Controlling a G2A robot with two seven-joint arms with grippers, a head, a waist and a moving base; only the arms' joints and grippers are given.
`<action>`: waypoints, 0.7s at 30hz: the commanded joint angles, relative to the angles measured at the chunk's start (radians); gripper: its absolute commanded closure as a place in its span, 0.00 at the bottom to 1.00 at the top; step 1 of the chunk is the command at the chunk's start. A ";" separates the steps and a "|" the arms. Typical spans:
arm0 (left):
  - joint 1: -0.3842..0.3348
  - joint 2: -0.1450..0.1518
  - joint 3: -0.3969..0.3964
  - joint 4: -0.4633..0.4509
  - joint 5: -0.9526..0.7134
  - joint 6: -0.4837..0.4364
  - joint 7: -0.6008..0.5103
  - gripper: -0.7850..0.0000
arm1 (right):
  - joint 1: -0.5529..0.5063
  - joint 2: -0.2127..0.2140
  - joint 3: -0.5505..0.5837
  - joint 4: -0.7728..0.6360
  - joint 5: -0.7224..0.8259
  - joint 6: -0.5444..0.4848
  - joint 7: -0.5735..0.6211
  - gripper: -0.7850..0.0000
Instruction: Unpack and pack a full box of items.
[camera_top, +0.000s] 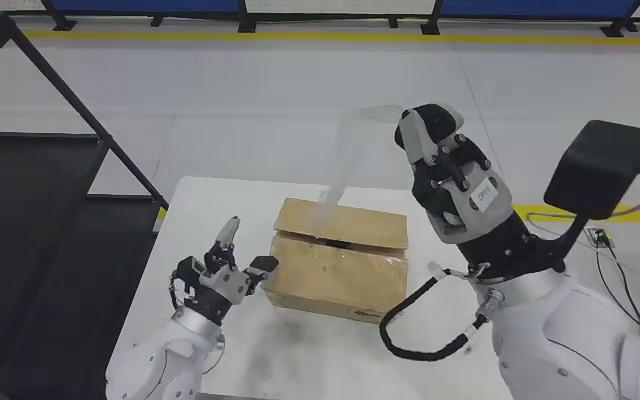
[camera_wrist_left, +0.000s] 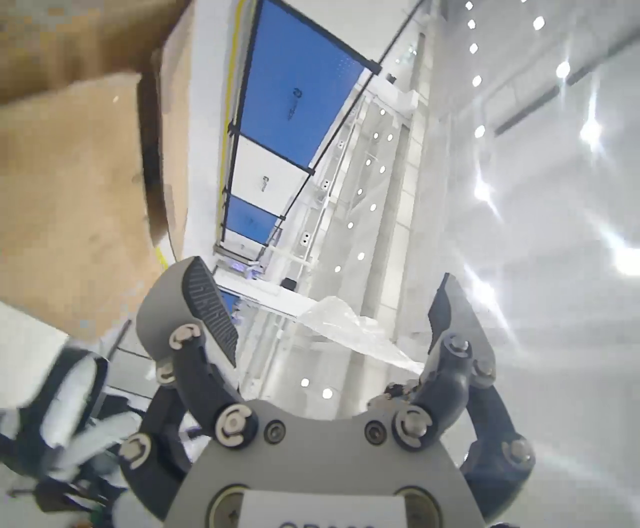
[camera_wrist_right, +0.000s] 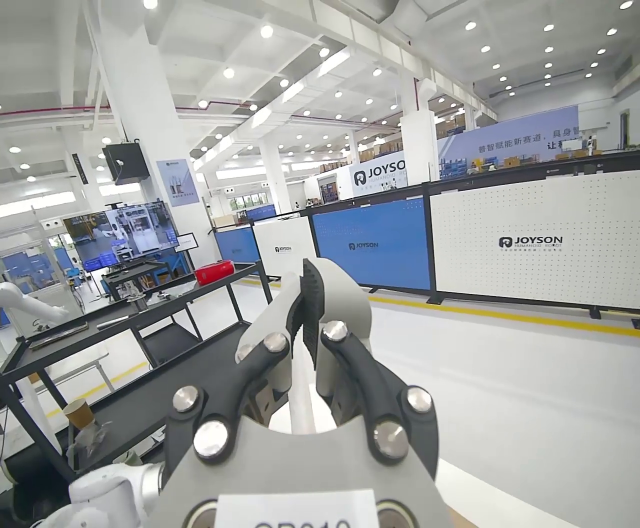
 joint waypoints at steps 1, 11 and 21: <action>0.000 0.000 -0.001 0.000 -0.024 0.022 0.003 0.00 | 0.000 0.000 0.000 0.000 0.000 -0.002 0.000 1.00; -0.006 0.008 0.036 -0.009 0.169 -0.019 -0.015 0.00 | -0.041 -0.007 0.002 -0.009 0.025 0.025 -0.056 1.00; -0.070 0.000 0.192 0.073 0.455 -0.259 0.045 0.00 | -0.012 -0.030 -0.037 -0.016 0.100 0.116 -0.062 1.00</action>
